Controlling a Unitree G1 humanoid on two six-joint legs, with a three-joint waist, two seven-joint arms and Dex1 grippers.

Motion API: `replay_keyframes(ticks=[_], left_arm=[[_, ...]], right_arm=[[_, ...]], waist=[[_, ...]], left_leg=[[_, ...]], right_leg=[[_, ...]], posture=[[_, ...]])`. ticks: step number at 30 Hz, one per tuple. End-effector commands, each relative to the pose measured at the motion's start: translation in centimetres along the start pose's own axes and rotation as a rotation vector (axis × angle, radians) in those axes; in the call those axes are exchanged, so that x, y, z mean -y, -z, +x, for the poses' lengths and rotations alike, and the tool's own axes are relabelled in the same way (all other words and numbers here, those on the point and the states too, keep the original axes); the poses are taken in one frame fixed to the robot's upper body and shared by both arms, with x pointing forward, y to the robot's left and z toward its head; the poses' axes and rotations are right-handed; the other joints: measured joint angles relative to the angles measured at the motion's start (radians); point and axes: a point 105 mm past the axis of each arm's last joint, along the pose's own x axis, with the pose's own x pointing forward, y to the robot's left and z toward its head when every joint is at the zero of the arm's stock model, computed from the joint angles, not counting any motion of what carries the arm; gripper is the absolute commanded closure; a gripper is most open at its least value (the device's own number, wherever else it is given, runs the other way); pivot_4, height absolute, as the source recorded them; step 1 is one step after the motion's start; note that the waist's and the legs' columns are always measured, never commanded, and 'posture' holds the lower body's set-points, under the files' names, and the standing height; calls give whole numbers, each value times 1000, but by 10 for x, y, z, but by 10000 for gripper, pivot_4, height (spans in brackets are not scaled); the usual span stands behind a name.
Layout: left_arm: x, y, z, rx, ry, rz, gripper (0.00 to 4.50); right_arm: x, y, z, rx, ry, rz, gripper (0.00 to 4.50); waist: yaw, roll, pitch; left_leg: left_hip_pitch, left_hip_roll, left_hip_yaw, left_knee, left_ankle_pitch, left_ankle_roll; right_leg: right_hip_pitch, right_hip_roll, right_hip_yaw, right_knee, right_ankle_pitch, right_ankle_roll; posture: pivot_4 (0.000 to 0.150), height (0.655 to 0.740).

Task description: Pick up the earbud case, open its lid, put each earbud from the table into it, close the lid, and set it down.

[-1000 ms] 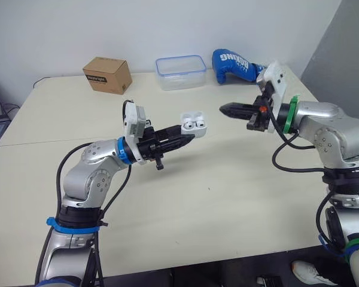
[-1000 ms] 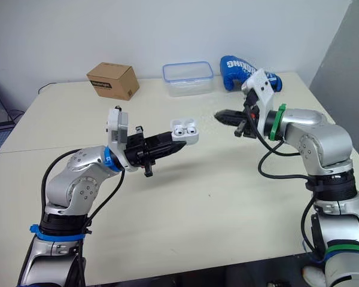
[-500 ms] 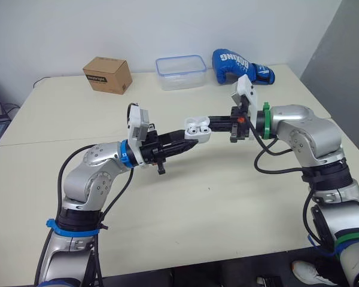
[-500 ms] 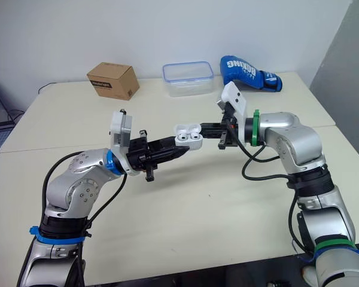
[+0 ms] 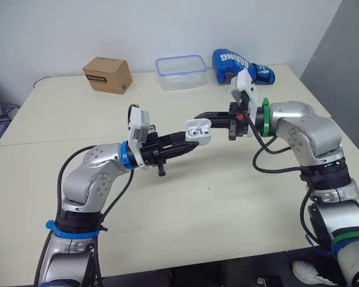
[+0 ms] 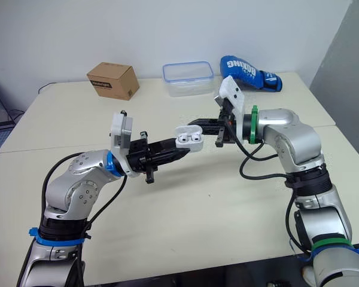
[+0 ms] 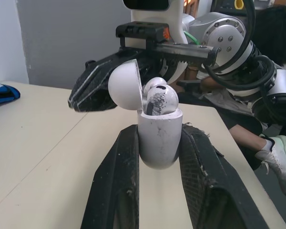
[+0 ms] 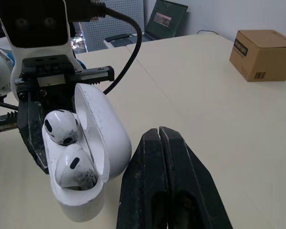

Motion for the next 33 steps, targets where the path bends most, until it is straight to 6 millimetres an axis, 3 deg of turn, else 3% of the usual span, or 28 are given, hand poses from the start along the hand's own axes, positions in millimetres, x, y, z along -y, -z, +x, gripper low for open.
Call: replay_keyframes(ticks=[1, 15, 23, 29, 33], left_arm=[[2, -8, -1, 15, 9, 25, 36889], [-6, -10, -5, 21, -36, 35, 36889], [-11, -15, -3, 43, -53, 52, 36889], [-10, -16, -3, 46, -50, 51, 36889], [-6, -9, -8, 17, -41, -7, 36889]], right_arm=[[-4, -25, -5, 63, -12, -89, 44793], [-20, -25, -13, 34, -69, -121, 44793], [-32, -6, -15, -53, -109, -157, 44793], [-35, -4, -11, -54, -114, -151, 44793], [-38, -4, -24, -91, -130, -163, 44793]], waist=[[0, 0, 0], [1, 0, 0], [1, 0, 0], [0, 0, 0], [2, 0, 0]], left_leg=[[0, 0, 0, 0, 0, 0], [0, 0, 0, 0, 0, 0], [0, 0, 0, 0, 0, 0], [0, 0, 0, 0, 0, 0], [0, 0, 0, 0, 0, 0]], right_leg=[[0, 0, 0, 0, 0, 0], [0, 0, 0, 0, 0, 0], [0, 0, 0, 0, 0, 0], [0, 0, 0, 0, 0, 0], [0, 0, 0, 0, 0, 0]], posture=[[1500, 7400], [1500, 7400], [1500, 7400], [1500, 7400], [1500, 7400]])
